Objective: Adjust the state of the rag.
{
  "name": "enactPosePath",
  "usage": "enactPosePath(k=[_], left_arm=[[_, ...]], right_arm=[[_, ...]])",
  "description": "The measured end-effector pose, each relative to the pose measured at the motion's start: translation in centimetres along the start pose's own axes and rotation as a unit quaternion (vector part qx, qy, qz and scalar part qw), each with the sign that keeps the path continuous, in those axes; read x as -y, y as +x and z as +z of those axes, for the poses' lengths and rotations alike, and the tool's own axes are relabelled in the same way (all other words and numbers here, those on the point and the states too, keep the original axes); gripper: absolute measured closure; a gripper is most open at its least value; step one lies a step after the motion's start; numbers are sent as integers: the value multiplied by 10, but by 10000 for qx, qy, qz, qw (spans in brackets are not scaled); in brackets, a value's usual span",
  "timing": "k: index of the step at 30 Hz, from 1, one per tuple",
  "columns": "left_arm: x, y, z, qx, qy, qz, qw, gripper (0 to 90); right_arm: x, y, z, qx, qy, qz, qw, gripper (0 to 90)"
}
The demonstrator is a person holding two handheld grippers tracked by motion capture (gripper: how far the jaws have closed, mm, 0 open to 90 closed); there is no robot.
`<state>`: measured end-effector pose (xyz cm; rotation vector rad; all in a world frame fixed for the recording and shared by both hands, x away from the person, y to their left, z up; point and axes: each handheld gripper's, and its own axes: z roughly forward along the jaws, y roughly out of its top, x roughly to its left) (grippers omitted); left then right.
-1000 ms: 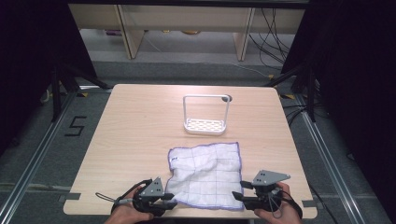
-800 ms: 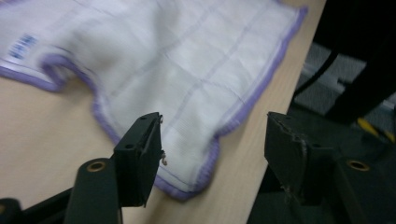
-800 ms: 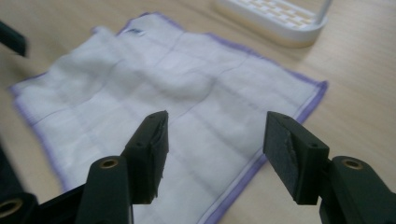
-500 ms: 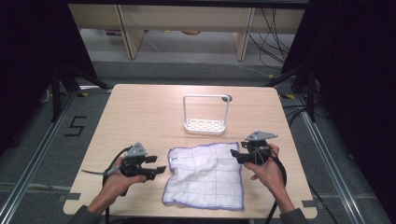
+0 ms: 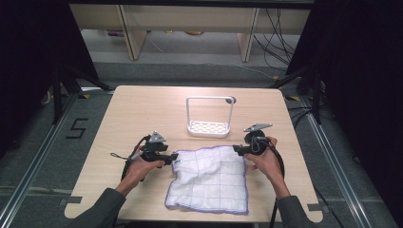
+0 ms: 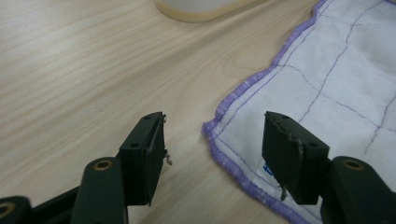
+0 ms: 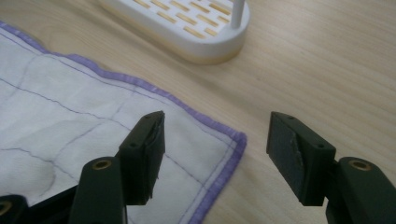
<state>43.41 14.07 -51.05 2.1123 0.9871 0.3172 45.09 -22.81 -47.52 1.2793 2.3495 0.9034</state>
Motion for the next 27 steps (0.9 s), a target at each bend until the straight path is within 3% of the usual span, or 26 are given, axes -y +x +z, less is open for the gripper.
enactPosePath(k=[3,4,7,11,12,15,16,17,19,20,22,23,27], left_arm=[[0,-5,4,-157,59,129,9998,387],[0,-5,5,-159,25,143,9998,397],[-1,-9,9,-227,95,338,9991,446],[-3,-13,10,-246,61,637,9976,543],[-2,-14,11,-186,30,613,9979,608],[-3,-16,12,-102,15,675,9977,717],[-3,-16,12,-89,8,695,9975,734],[-4,-16,13,-70,0,686,9976,753],[-5,-16,16,-91,-35,686,9976,789],[-6,-16,16,-96,-14,721,9973,811],[-8,-14,18,-144,-33,720,9973,825],[-8,-13,19,-147,-52,706,9974,830],[-10,-4,22,-184,-147,552,9982,839]], right_arm=[[2,-2,5,6,141,79,9999,380],[3,-3,10,58,46,8,10000,381],[2,-4,15,68,245,-27,9997,380],[3,-6,21,99,240,-94,9996,384],[3,-5,23,61,242,-17,9997,386],[3,-4,27,116,244,-152,9995,391],[2,-3,26,98,355,-126,9992,396],[2,-3,27,101,325,-214,9992,401],[2,-2,31,120,320,-117,9993,402],[2,-5,30,56,356,-164,9992,431],[2,-5,30,-42,378,-41,9993,479],[3,-5,32,-52,209,-96,9997,526],[2,-5,29,-205,318,66,9993,742]])
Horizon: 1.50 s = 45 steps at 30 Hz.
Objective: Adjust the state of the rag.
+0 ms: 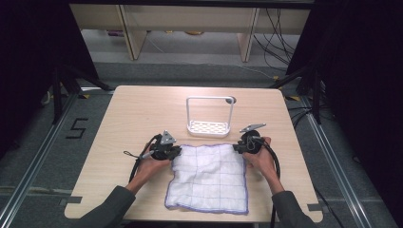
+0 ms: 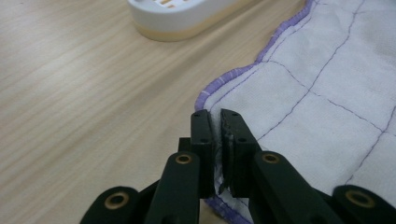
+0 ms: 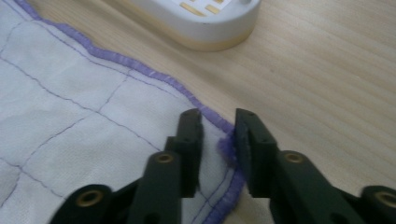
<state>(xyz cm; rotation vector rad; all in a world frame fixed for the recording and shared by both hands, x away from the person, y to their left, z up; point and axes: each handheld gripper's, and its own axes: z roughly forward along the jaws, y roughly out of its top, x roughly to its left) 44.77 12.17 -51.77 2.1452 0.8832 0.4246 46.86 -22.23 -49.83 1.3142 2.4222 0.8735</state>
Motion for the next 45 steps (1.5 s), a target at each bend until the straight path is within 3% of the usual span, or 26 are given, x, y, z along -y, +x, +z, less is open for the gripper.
enactPosePath(k=[3,4,5,6,7,8,9,11,12,15,17,21,35,36,38,44,45], left_arm=[[-1,4,2,-40,-52,-98,9999,841],[-1,5,3,-67,-106,-165,9998,842],[-3,5,3,-89,-126,-188,9997,842],[-4,6,2,-43,-96,-61,9999,842],[-6,7,1,-57,-136,-82,9999,842],[-8,7,1,-73,-219,-169,9996,842],[-9,8,-1,-63,-278,-177,9994,842],[-11,9,-4,-96,-325,-195,9992,842],[-12,10,-5,-42,-331,-175,9993,841],[-14,12,-10,-44,-398,-204,9990,841],[-15,12,-11,-51,-472,-242,9986,840],[-18,16,-15,180,-632,-388,9971,839],[-26,18,-31,212,-903,-447,9947,841],[-26,18,-33,228,-917,-437,9946,841],[-27,16,-39,200,-953,-396,9945,841],[-21,-4,-65,330,-1000,88,9944,839],[-19,-8,-67,378,-1027,109,9939,839]], right_arm=[[1,-2,1,19,-178,-122,9998,831],[0,-1,0,-30,-203,-51,9998,841],[0,-1,-2,-32,-179,-136,9997,849],[-1,-2,-2,12,-355,-239,9991,853],[-2,-1,-6,-34,-300,-142,9994,857],[-2,-1,-6,9,-530,-238,9983,859],[-4,-3,-11,3,-481,-322,9983,860],[-5,-1,-13,-9,-675,-199,9975,861],[-6,-3,-17,-38,-576,-305,9979,861],[-7,-4,-22,-84,-623,-160,9979,862],[-7,-4,-24,-103,-667,-219,9975,862],[-10,-3,-29,-132,-793,-253,9964,862],[-17,2,-46,-237,-1110,-339,9930,862],[-17,5,-50,-268,-1092,-259,9933,862],[-18,5,-54,-287,-1144,-376,9923,862],[-10,17,-75,-394,-1271,-472,9900,862],[-7,19,-79,-409,-1336,-609,9883,861]])
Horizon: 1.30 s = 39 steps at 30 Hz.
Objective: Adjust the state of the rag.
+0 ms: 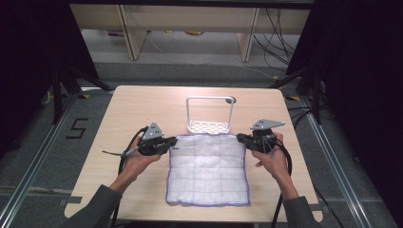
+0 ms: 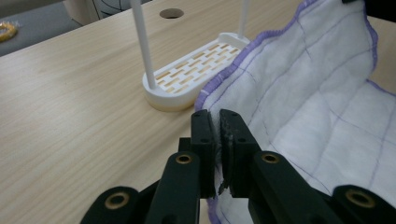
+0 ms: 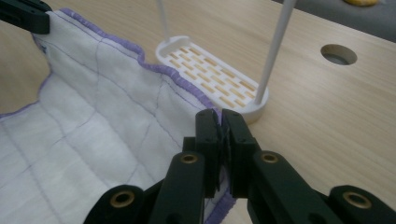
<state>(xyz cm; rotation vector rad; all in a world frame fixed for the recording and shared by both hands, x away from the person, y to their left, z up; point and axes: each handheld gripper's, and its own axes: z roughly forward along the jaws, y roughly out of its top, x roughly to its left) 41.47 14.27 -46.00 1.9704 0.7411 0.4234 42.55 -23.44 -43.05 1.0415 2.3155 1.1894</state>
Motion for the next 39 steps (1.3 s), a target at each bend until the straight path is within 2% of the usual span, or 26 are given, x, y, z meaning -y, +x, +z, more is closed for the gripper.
enactPosePath(k=[1,3,9,10,12,13,15,16,17,19,21,23,26,27,28,30,31,32,33,34,35,37,38,39], left_arm=[[2,-5,-3,19,9,61,10000,839],[7,-14,-11,60,72,224,9997,839],[26,-33,-29,136,107,422,9990,839],[30,-36,-32,160,115,439,9988,840],[37,-41,-38,234,145,436,9987,839],[42,-45,-41,291,166,449,9984,839],[47,-52,-44,353,226,534,9977,839],[50,-56,-45,342,214,534,9978,838],[53,-60,-47,451,243,581,9970,837],[60,-67,-49,442,285,688,9962,835],[65,-70,-51,475,429,723,9953,833],[70,-72,-53,520,468,663,9953,831],[75,-76,-56,554,498,677,9949,833],[77,-77,-56,628,546,671,9943,830],[78,-76,-58,596,669,842,9924,824],[83,-79,-57,632,748,778,9922,818],[84,-79,-56,664,768,869,9910,823],[86,-83,-54,676,671,712,9929,825],[86,-84,-56,775,773,794,9908,832],[88,-87,-55,768,781,742,9912,836],[89,-86,-56,760,870,902,9892,849],[91,-91,-57,853,924,970,9873,853],[92,-92,-58,850,934,992,9870,847],[93,-93,-58,938,897,902,9874,825]], right_arm=[[1,3,-3,-40,-2,14,10000,861],[6,10,-12,-78,16,-110,9999,861],[22,26,-28,-182,-12,-318,9993,861],[25,30,-30,-229,-22,-262,9994,860],[30,33,-33,-280,-20,-369,9989,860],[32,36,-34,-277,-16,-301,9992,859],[38,41,-37,-345,7,-469,9983,858],[40,43,-38,-338,24,-477,9983,858],[43,47,-40,-327,46,-402,9986,858],[50,50,-41,-334,38,-552,9979,856],[59,56,-42,-429,120,-564,9974,854],[67,59,-44,-442,221,-532,9974,852],[79,65,-47,-486,309,-620,9964,851],[82,68,-48,-507,327,-627,9962,851],[85,69,-51,-517,366,-614,9961,849],[89,72,-52,-571,429,-588,9957,841],[93,73,-52,-601,487,-579,9953,840],[96,74,-52,-610,512,-621,9949,839],[98,75,-52,-654,545,-618,9944,839],[101,76,-53,-674,587,-580,9943,838],[103,78,-54,-680,607,-582,9941,828],[105,80,-57,-647,638,-622,9939,788],[107,82,-59,-618,653,-627,9940,731],[108,82,-61,-531,656,-557,9949,675]])
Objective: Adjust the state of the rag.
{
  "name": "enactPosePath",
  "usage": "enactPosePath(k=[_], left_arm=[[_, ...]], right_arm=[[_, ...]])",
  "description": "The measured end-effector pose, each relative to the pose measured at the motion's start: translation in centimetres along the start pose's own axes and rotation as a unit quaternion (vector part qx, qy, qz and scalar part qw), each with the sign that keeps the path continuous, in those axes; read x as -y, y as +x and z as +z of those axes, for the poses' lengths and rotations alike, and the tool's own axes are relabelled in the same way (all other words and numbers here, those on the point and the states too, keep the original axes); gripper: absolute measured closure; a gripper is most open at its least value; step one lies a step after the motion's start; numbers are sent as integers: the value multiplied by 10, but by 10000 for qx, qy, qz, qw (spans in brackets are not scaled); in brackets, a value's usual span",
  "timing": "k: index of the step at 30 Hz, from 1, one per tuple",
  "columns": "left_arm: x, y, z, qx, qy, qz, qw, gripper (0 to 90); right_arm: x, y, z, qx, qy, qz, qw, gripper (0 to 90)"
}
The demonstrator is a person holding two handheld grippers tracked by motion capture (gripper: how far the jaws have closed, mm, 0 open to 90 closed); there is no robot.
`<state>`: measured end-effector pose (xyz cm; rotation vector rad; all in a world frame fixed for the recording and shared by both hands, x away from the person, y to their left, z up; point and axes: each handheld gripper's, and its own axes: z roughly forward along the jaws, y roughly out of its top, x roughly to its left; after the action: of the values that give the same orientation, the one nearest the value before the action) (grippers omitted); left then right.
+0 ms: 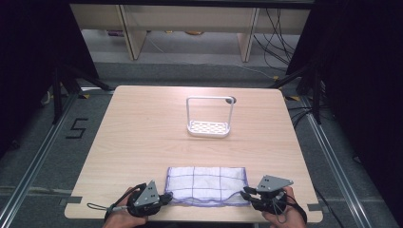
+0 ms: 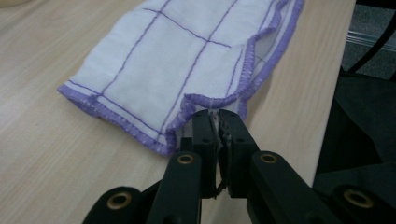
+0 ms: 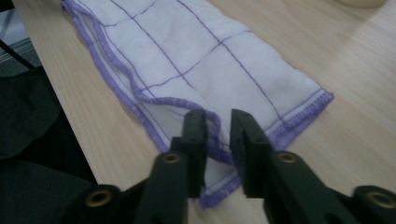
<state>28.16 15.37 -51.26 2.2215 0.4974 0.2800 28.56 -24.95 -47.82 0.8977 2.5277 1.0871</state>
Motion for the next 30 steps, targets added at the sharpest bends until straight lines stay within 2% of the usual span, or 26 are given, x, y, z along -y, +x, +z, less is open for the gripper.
enactPosePath(k=[1,2,3,4,6,7,8,9,11,13,14,15,16,17,20,23,25,26,28,30], left_arm=[[0,0,-2,57,49,-79,9999,765],[0,1,-4,21,-22,-87,10000,702],[-1,2,-10,53,-58,-277,9996,650],[-2,4,-15,13,-312,-368,9988,629],[-5,10,-24,-72,-505,-596,9969,531],[-7,12,-25,-124,-654,-817,9944,482],[-10,17,-27,-164,-637,-825,9944,470],[-13,21,-25,-220,-672,-880,9936,461],[-20,30,-20,-313,-615,-871,9938,431],[-27,42,-11,-470,-588,-996,9922,423],[-30,49,-6,-529,-484,-1025,9921,419],[-32,58,1,-520,-443,-1076,9918,414],[-34,65,7,-550,-347,-1080,9920,412],[-36,70,14,-523,-373,-1165,9911,408],[-34,82,29,-479,-88,-1167,9920,407],[-31,88,39,-515,18,-1157,9920,410],[-30,89,43,-523,65,-1140,9921,417],[-30,90,44,-537,134,-1058,9928,418],[-28,88,45,-536,196,-1019,9932,415],[-27,88,45,-528,192,-1034,9931,417]], right_arm=[[1,1,-2,-4,-38,132,9999,629],[2,-1,-5,19,-127,134,9998,599],[2,0,-7,77,-191,168,9996,558],[2,-1,-11,235,-287,214,9991,505],[1,-3,-22,431,-537,409,9968,472],[0,-6,-27,509,-662,616,9946,466],[-2,-8,-29,618,-783,710,9925,460],[-4,-9,-30,698,-740,935,9904,451],[-9,-14,-23,825,-579,840,9914,439],[-12,-12,-14,809,-314,901,9921,439],[-12,-11,-10,781,-246,907,9925,436],[-12,-9,-5,700,-149,936,9930,433],[-12,-8,-1,716,-53,932,9931,422],[-11,-8,3,721,25,968,9927,408],[-7,-7,10,746,242,1053,9913,375],[-4,-3,15,743,526,1017,9906,353],[-4,-1,18,749,604,1043,9899,347],[-3,-2,20,768,616,924,9908,342],[-2,0,23,825,751,889,9898,344],[0,3,25,851,945,948,9873,335]])
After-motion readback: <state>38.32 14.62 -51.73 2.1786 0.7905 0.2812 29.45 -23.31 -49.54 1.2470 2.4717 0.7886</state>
